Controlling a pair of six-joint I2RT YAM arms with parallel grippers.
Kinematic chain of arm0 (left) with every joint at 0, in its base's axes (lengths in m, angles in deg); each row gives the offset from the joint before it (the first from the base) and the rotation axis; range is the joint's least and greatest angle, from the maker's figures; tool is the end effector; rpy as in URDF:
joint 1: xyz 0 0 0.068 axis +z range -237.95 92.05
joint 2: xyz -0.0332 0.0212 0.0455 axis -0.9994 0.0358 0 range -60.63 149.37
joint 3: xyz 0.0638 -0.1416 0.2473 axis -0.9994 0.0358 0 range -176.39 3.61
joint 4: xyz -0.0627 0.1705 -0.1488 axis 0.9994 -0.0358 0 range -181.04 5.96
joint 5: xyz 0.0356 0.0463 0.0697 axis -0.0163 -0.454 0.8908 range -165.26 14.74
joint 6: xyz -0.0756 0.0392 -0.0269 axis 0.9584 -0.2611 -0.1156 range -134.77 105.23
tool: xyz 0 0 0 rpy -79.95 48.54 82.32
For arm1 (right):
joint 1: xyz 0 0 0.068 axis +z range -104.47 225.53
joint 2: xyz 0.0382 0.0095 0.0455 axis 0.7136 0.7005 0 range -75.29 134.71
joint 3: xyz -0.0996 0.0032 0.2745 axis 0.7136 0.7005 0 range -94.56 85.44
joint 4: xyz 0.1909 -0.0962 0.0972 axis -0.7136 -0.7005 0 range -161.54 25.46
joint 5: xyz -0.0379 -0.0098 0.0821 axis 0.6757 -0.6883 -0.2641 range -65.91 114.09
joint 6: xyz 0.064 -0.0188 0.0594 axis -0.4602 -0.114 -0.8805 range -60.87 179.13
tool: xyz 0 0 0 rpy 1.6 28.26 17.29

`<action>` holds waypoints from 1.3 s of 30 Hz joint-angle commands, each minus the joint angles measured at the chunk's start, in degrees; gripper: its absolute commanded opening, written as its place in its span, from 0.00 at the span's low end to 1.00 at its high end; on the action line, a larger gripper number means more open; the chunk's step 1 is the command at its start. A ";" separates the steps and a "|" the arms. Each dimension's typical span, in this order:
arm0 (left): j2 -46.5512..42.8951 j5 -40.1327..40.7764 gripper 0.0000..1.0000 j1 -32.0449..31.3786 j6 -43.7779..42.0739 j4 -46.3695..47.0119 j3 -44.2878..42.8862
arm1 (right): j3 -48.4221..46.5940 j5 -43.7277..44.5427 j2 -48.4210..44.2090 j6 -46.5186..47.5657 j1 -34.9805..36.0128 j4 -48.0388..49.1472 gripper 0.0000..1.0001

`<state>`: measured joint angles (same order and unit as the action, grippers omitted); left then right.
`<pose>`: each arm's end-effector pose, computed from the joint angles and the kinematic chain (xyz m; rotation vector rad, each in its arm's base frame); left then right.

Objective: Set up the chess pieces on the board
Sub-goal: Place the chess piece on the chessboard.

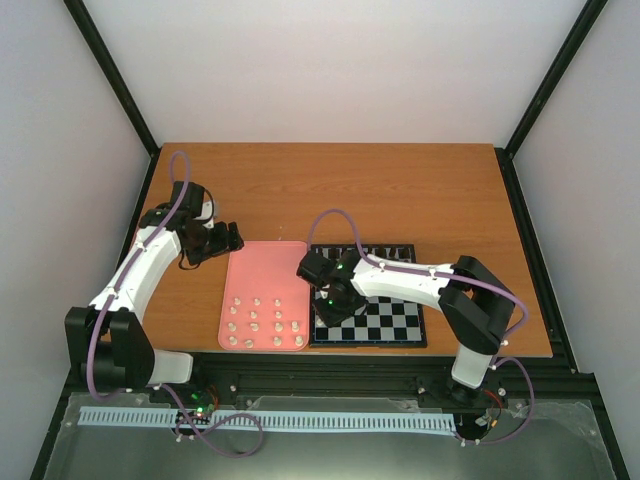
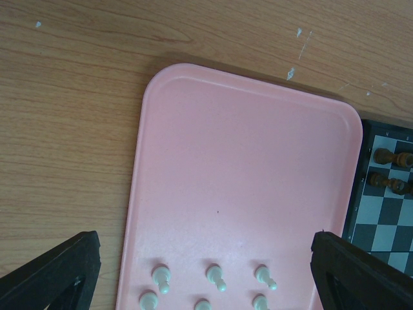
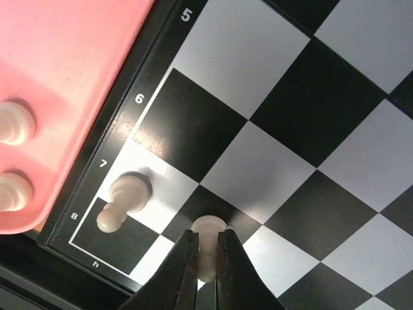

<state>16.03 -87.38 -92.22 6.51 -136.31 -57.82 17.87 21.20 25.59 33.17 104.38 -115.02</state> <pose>0.2352 -0.0344 0.2505 -0.3526 2.7549 -0.4097 0.1538 0.2622 0.1709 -0.8791 2.9633 0.1708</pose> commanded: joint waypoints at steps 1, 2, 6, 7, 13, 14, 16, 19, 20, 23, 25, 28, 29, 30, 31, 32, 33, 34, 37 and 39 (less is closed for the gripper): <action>0.06 -0.23 1.00 0.17 0.29 1.08 -1.47 | -1.33 -1.07 1.24 0.74 -0.40 0.59 0.03; 0.10 -0.26 1.00 0.21 0.34 1.11 -1.42 | -1.31 -1.43 1.33 0.85 -0.40 0.70 0.03; 0.07 -0.19 1.00 0.17 0.28 1.11 -1.34 | -1.18 -2.51 1.77 1.08 -0.40 0.74 0.04; 0.04 -0.19 1.00 0.19 0.28 1.04 -1.40 | -1.11 -2.54 1.82 0.99 -0.41 0.69 0.04; -0.16 -0.23 1.00 0.22 0.33 1.11 -1.20 | -1.03 -1.66 1.81 0.39 -0.36 0.09 0.12; -0.13 -0.23 1.00 0.18 0.28 1.10 -1.22 | -1.07 -1.49 1.80 0.32 -0.39 -0.07 0.14; -0.24 -0.20 1.00 0.21 0.34 1.10 -1.24 | -1.14 -0.88 1.91 0.03 -0.40 -0.44 0.15; -0.20 -0.21 1.00 0.21 0.28 0.99 -1.32 | -1.25 -0.38 2.00 -0.14 -0.40 -0.67 0.16; -0.26 -0.19 1.00 0.17 0.34 0.99 -1.26 | -1.29 -0.41 2.06 -0.13 -0.40 -0.74 0.17; -0.37 -0.23 1.00 0.22 0.25 1.00 -1.18 | -1.29 -0.31 1.89 -0.16 -0.45 -0.76 0.18; -0.42 -0.17 1.00 0.20 0.21 1.05 -1.15 | -1.32 -0.20 1.78 -0.24 -0.40 -0.72 0.19; -0.31 -0.19 1.00 0.21 0.22 1.04 -1.23 | -1.31 -0.42 1.69 -0.13 -0.40 -0.72 0.19; -0.32 -0.19 1.00 0.22 0.25 1.10 -1.24 | -1.33 -0.74 1.55 0.12 -0.40 -0.49 0.20; -0.22 -0.19 1.00 0.22 0.24 1.01 -1.32 | -1.18 -1.33 1.21 0.38 -0.35 -0.19 0.23; -0.27 -0.23 1.00 0.21 0.24 1.03 -1.37 | -1.16 -2.06 0.72 0.64 -0.33 0.11 0.28; -0.23 -0.19 1.00 0.18 0.18 1.02 -1.41 | -1.20 -2.52 -0.06 0.83 -0.32 0.34 0.33; -0.15 -0.21 1.00 0.15 0.22 0.89 -1.46 | -1.25 -2.88 -1.17 0.98 -0.29 0.38 0.38; -0.13 -0.20 1.00 0.21 0.25 0.88 -1.43 | -1.50 -2.87 -2.22 0.95 -0.31 0.22 0.43; -0.19 -0.24 1.00 0.16 0.21 0.99 -1.41 | -3.35 -0.77 -4.02 0.86 -0.31 -2.79 0.47; -0.05 -0.26 1.00 0.16 0.29 1.06 -1.41 | -5.51 1.10 -4.25 0.97 -0.31 -5.16 0.47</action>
<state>16.03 -87.36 -92.22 6.51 -136.31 -57.82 16.60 19.30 24.43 34.24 104.34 -116.57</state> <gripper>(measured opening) 0.998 0.464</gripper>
